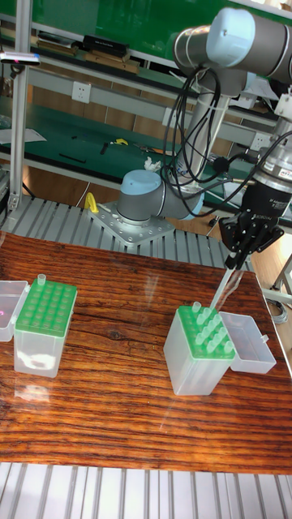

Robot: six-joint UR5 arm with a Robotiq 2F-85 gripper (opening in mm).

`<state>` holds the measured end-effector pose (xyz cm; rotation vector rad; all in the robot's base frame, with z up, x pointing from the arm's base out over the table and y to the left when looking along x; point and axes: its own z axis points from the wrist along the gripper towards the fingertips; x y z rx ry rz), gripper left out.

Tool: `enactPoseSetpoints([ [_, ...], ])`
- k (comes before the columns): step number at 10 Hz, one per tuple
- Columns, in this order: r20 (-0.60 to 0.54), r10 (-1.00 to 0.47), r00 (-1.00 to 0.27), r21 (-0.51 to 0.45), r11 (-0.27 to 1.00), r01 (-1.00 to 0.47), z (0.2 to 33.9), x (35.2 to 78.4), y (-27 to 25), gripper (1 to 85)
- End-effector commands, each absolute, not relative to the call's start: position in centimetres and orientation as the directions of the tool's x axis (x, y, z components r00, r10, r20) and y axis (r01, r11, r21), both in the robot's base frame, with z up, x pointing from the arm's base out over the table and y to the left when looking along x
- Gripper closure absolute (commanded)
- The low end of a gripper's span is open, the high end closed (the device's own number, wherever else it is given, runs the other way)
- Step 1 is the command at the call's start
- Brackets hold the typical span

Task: Transfer all large pipette tips from one holder to another

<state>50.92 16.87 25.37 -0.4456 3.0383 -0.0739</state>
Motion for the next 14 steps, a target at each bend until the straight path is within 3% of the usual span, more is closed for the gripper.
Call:
enactPoseSetpoints([
  [1, -0.058, -0.289, -0.956, -0.049, 0.957, -0.286, 25.8, 50.6, 17.0, 84.7],
  [7, -0.036, -0.292, -0.956, -0.062, 0.955, -0.290, 25.9, 49.9, 16.6, 84.7],
  [14, -0.091, -0.323, -0.942, -0.093, 0.945, -0.315, 26.0, 51.6, 16.3, 84.7],
])
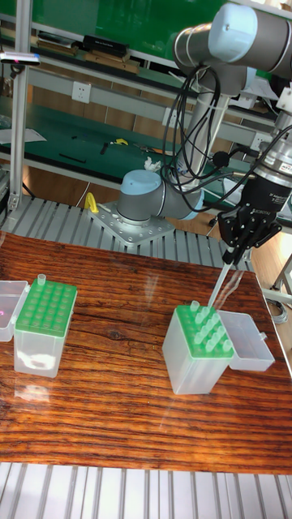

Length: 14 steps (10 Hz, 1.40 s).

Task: Transfer all large pipette tips from one holder to another

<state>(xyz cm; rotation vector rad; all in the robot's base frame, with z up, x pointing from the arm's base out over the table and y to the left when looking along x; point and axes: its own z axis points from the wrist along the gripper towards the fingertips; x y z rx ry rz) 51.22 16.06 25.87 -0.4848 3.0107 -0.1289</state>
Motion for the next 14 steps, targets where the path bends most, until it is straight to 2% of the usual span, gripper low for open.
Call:
enactPoseSetpoints([
  [1, -0.089, -0.320, -0.943, -0.092, 0.946, -0.312, 26.0, 51.5, 16.3, 84.7],
  [8, -0.086, -0.326, -0.942, -0.095, 0.943, -0.318, 26.1, 51.5, 16.2, 84.7],
  [14, -0.083, -0.319, -0.944, -0.074, 0.947, -0.314, 28.7, 49.9, 17.1, 84.7],
])
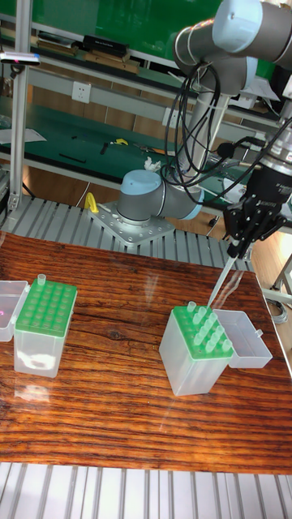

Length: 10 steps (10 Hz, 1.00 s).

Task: Transfer all large pipette tips from one holder to another

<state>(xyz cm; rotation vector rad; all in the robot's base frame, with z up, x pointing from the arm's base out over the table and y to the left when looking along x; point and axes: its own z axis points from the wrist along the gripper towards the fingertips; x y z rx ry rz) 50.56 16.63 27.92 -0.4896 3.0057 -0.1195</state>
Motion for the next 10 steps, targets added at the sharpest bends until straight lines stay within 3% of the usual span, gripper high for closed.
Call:
enactPoseSetpoints([
  [1, -0.086, -0.321, -0.943, -0.080, 0.946, -0.315, 29.0, 49.7, 17.0, 84.7],
  [5, -0.093, -0.329, -0.940, -0.099, 0.942, -0.320, 29.8, 48.5, 16.3, 84.7],
  [10, -0.071, -0.412, -0.908, -0.086, 0.910, -0.406, 31.1, 47.8, 11.1, 84.7],
])
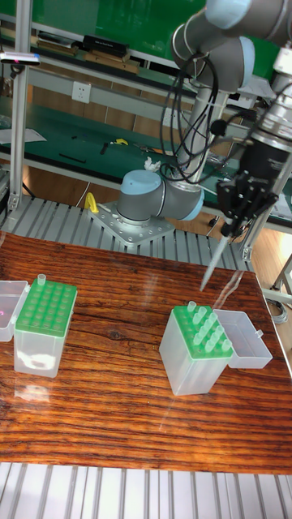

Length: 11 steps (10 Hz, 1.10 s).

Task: Transfer all large pipette tips from one holder to another

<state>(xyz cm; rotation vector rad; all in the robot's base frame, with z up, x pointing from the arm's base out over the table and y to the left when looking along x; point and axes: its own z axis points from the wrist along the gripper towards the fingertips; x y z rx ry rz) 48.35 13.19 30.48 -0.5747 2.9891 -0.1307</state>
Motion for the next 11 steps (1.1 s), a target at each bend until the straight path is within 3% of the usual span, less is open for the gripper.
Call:
enactPoseSetpoints([
  [1, -0.073, -0.433, -0.898, -0.091, 0.900, -0.427, 30.8, 47.6, 9.7, 84.7],
  [4, -0.072, -0.481, -0.874, -0.111, 0.874, -0.472, 29.7, 47.1, 6.7, 84.7],
  [8, -0.076, -0.486, -0.871, -0.117, 0.872, -0.476, 29.9, 47.1, 7.4, 84.7],
  [11, -0.093, -0.367, -0.926, -0.090, 0.929, -0.359, 29.9, 47.0, 7.8, 84.7],
])
